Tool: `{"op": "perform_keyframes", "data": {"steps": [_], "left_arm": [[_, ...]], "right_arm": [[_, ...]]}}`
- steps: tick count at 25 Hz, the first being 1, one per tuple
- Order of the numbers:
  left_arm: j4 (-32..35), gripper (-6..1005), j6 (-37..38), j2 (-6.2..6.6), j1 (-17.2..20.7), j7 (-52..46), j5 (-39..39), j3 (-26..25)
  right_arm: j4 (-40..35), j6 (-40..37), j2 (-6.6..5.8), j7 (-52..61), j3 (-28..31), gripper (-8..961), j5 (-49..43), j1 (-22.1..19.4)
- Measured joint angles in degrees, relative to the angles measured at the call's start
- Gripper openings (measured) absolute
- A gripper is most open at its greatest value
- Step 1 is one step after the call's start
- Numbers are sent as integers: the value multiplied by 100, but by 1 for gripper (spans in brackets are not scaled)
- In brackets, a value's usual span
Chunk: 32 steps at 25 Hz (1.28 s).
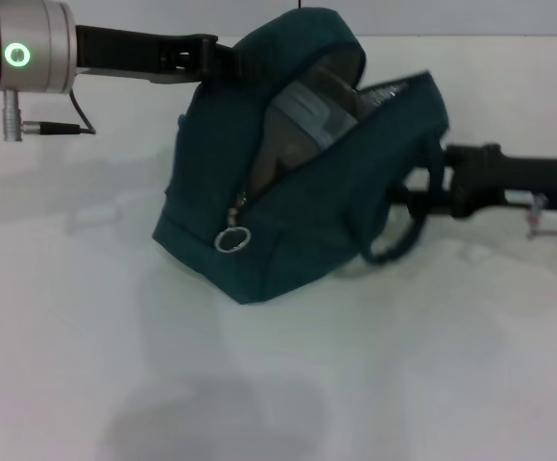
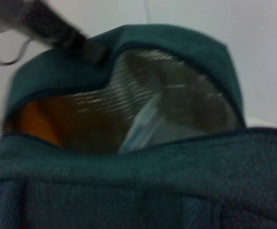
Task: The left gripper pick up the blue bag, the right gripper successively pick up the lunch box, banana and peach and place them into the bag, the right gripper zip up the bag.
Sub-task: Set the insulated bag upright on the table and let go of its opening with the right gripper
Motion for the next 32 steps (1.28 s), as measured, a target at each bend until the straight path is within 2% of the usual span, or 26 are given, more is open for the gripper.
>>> {"op": "perform_keyframes", "data": {"steps": [4, 7, 9, 13, 15, 17, 21, 23, 26, 32], "left_arm": [[-1, 78, 3, -11, 22, 3, -10, 22], [0, 79, 29, -15, 103, 9, -25, 7], [0, 79, 100, -19, 170, 8, -45, 18], [0, 80, 532, -28, 281, -25, -66, 16], [0, 80, 634, -54, 340, -19, -110, 7], [-1, 80, 715, -87, 424, -4, -211, 11], [-7, 81, 1039, -98, 694, 71, -640, 13], [-54, 81, 1124, -104, 831, 165, -797, 18], [-293, 82, 1157, -111, 902, 255, -953, 18], [-1374, 82, 1090, 7, 758, 801, -1215, 11]], "right_arm": [[329, 785, 10, -169, -27, 754, 468, 259], [327, 1215, 17, -422, -19, 753, 1139, 177], [306, 1353, 11, -777, 8, 753, 1905, 19], [275, 1170, -4, -1829, 25, 752, 3441, -340], [273, 776, -6, -2435, 6, 752, 4128, -535], [265, 259, -10, -2757, -10, 752, 4441, -652], [93, -876, -64, -2655, -113, 752, 4463, -737], [-111, -1024, -83, -2410, -240, 752, 4389, -792], [-443, -882, -93, -2014, -339, 752, 4020, -863], [-489, -153, -84, -1475, -362, 752, 2974, -749]]}}
